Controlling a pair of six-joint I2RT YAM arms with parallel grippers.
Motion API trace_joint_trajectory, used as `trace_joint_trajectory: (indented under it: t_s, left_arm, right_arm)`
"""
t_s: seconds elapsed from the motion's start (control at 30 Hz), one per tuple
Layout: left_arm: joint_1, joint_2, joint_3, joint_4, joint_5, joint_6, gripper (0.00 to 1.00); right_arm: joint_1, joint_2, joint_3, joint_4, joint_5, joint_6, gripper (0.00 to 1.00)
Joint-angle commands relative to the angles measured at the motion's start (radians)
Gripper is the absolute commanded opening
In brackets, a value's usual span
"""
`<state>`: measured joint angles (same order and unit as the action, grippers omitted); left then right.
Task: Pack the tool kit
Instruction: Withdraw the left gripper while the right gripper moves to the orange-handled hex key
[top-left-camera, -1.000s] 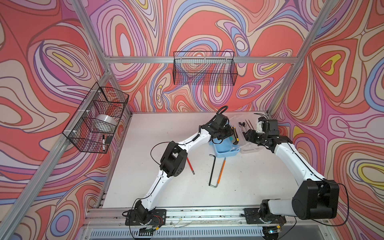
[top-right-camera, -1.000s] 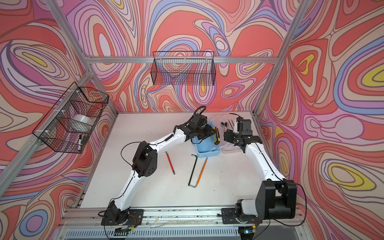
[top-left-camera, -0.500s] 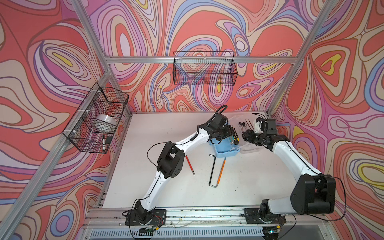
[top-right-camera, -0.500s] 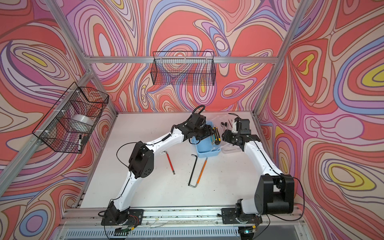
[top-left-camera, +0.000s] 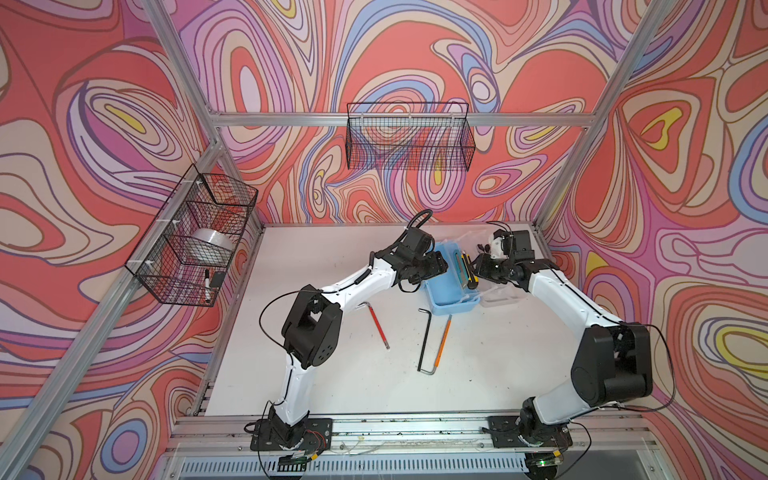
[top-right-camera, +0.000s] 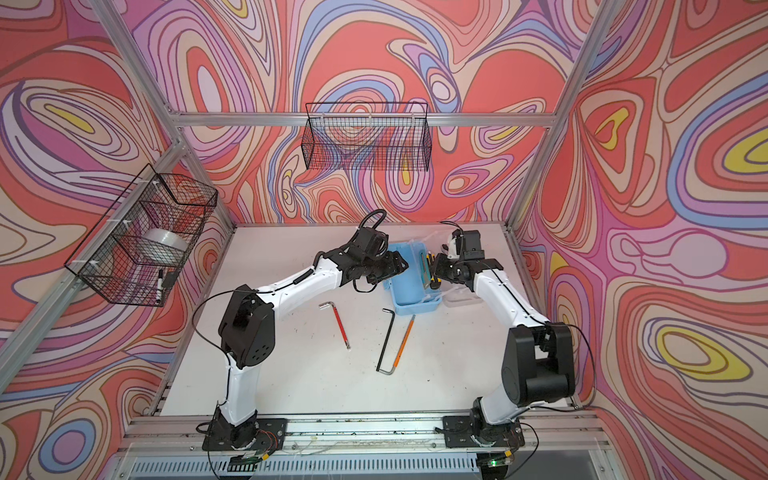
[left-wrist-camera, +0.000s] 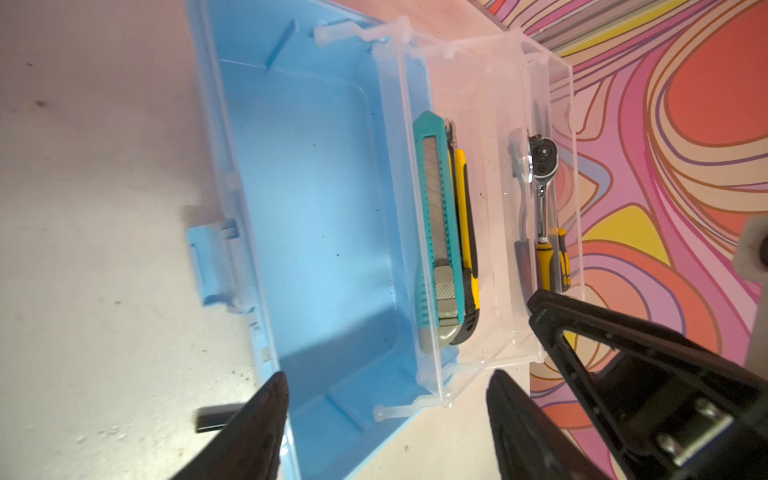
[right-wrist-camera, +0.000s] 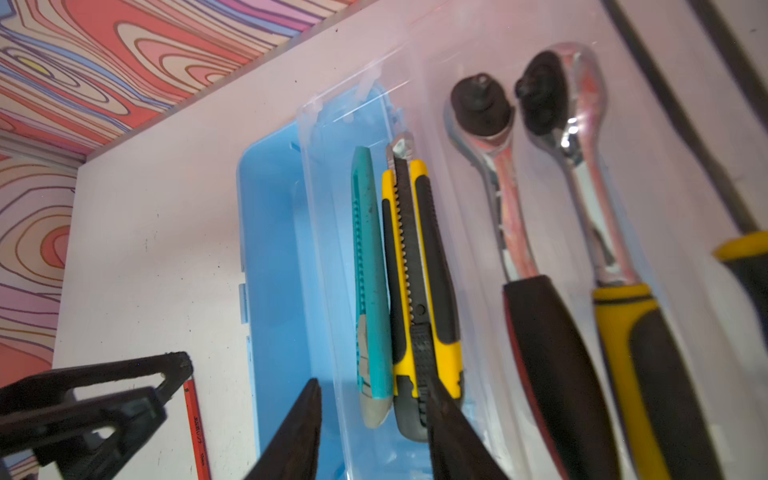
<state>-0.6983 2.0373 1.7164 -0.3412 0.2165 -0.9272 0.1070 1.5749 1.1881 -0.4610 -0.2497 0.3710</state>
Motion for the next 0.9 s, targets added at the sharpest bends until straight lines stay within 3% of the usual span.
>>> trace_joint_trajectory:
  t_s: [0.0,0.27,0.5,0.67,0.87]
  left_arm:
    - [0.018,-0.074,-0.079,0.013,-0.035,0.029,0.76]
    - [0.066,-0.206,-0.293,0.033,-0.069,0.054,0.76]
    - [0.083,-0.258,-0.383,-0.020,-0.112,0.088,0.76]
    - [0.098,-0.287,-0.433,-0.041,-0.132,0.103,0.76]
    - [0.103,-0.312,-0.455,-0.104,-0.186,0.161,0.76]
  right_arm:
    - [0.028,0.056,0.035,0.003,0.042,0.014,0.41]
    - [0.039,0.127,0.059,0.008,0.089,0.008,0.41]
    - [0.066,0.149,0.073,0.001,0.085,0.007,0.39]
    - [0.072,0.175,0.109,-0.054,0.162,0.006,0.36]
    - [0.091,0.135,0.116,-0.063,0.191,0.005,0.44]
